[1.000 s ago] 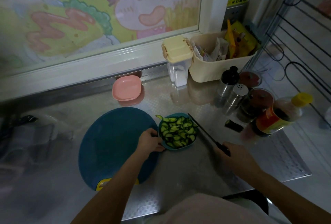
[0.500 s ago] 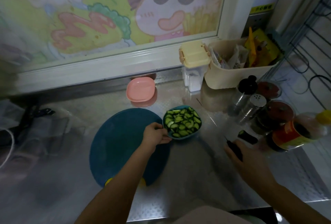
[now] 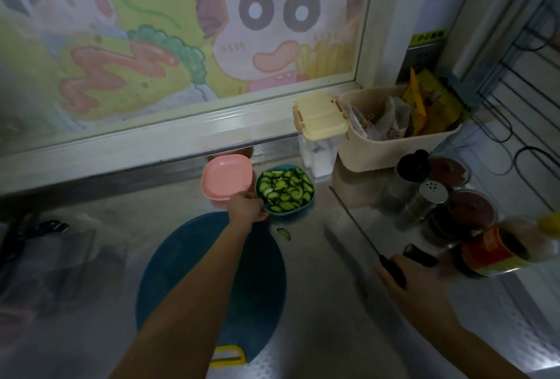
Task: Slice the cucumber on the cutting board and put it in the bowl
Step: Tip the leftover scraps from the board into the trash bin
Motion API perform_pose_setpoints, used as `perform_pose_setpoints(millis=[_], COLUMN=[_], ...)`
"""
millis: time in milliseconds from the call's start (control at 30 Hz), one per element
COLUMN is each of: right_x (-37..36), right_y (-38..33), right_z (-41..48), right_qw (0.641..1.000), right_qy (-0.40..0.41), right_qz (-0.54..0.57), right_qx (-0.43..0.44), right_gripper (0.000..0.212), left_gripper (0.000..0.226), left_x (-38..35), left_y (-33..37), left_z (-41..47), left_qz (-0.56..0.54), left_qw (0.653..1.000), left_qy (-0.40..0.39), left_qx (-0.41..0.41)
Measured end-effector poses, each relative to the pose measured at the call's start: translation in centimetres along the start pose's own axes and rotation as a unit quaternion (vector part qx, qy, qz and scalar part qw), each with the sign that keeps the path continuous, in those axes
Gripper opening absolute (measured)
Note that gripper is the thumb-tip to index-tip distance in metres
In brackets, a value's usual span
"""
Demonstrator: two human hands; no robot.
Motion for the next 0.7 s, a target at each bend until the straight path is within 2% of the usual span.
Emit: perform_pose_setpoints(millis=[133, 267, 333, 533, 633, 700], right_x=[-1.0, -1.8, -1.9, -2.0, -2.3, -2.4], right_y=[0.4, 1.2, 1.1, 1.2, 1.7, 2.1], right_z=[-0.1, -0.2, -0.4, -1.6, -2.3, -2.7], right_qw=[0.999, 0.998, 0.998, 0.997, 0.997, 0.997], right_qy=[-0.033, -0.055, -0.051, -0.047, -0.039, -0.031], right_qz=[0.011, 0.001, 0.006, 0.027, 0.038, 0.047], right_qx=[-0.012, -0.036, -0.036, -0.060, -0.061, -0.056], right_gripper=[0.025, 0.020, 0.019, 0.023, 0.023, 0.021], left_gripper=[0.019, 0.013, 0.022, 0.033, 0.028, 0.025], left_x=[-0.6, -3.2, -4.1, -3.7, -2.7, -1.4], left_y=[-0.5, -1.6, -1.7, -1.6, 0.2, 0.9], left_z=[0.9, -0.2, -0.1, 2.2, 1.3, -0.2], left_qz=[-0.049, -0.139, -0.190, -0.212, -0.210, -0.162], left_qw=[0.996, 0.984, 0.972, 0.968, 0.973, 0.986], left_qy=[0.069, -0.011, -0.022, 0.018, 0.017, 0.008], left_qx=[0.026, 0.109, 0.137, 0.134, 0.090, 0.042])
Point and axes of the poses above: each hand's wrist, its own z-axis towards the middle knuckle, its own x-axis out of the back of the hand, y = z × x, the point moved 7 cm from there along z, towards the middle knuckle, and after that the axes turned 15 degrees about -x, right-handed, at the moved point
